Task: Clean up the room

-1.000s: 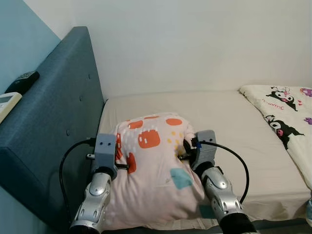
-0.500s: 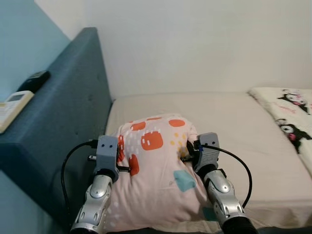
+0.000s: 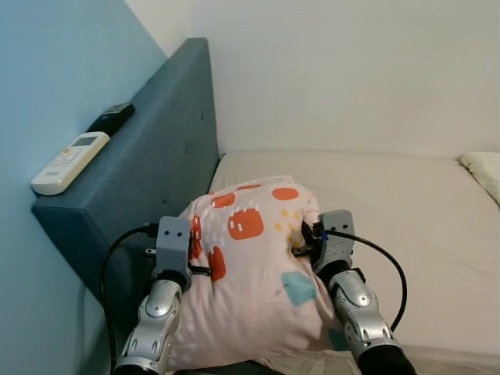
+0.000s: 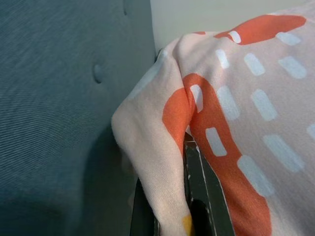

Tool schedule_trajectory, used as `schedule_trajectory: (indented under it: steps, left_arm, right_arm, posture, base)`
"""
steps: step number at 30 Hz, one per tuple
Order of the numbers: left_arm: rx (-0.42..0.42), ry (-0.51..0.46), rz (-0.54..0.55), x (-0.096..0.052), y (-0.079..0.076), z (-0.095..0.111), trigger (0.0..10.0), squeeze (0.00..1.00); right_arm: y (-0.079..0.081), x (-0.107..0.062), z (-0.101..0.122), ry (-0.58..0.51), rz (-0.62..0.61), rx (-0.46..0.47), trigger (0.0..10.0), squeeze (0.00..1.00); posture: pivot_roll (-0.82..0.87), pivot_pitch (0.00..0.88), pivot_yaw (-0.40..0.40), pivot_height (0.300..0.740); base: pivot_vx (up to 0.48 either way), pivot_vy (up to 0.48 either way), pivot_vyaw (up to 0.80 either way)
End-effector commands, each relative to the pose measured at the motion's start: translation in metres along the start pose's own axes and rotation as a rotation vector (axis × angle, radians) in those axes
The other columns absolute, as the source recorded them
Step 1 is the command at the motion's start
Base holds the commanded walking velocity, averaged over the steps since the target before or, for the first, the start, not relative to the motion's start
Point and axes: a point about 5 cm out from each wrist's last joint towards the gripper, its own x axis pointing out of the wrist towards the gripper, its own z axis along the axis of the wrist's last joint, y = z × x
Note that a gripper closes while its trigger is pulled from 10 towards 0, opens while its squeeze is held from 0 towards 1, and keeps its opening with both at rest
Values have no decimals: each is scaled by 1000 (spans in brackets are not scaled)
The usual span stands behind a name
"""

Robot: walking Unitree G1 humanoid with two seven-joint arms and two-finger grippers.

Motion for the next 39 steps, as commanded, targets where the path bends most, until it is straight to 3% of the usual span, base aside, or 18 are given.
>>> schedule_trajectory:
  steps: [1,14,25,30,39]
  left_arm:
    - [-2,-55,-11,1,-2,11,10000,0]
    - [2,-44,-32,0,-5,9,10000,0]
    - [21,-35,-63,-1,-8,9,10000,0]
    - [40,-41,-62,-1,-7,9,10000,0]
    - [19,33,-44,1,-9,2,10000,0]
  right_arm:
    - [5,3,8,-48,14,-13,10000,0]
    - [2,2,9,-62,1,-8,10000,0]
    - [0,-2,6,-63,-20,30,10000,0]
    - [-1,-2,5,-62,-25,32,10000,0]
    - [-2,-2,6,-62,-30,33,10000,0]
  posture:
    - [-5,83,0,740]
    - [-3,80,-1,740]
    - [-2,89,1,740]
    - [-2,89,1,740]
    - [-6,91,3,740]
  base:
    - [0,0,800]
    - [0,0,748]
    - [0,0,0]
    - [0,-465,0]
    - [0,-160,0]
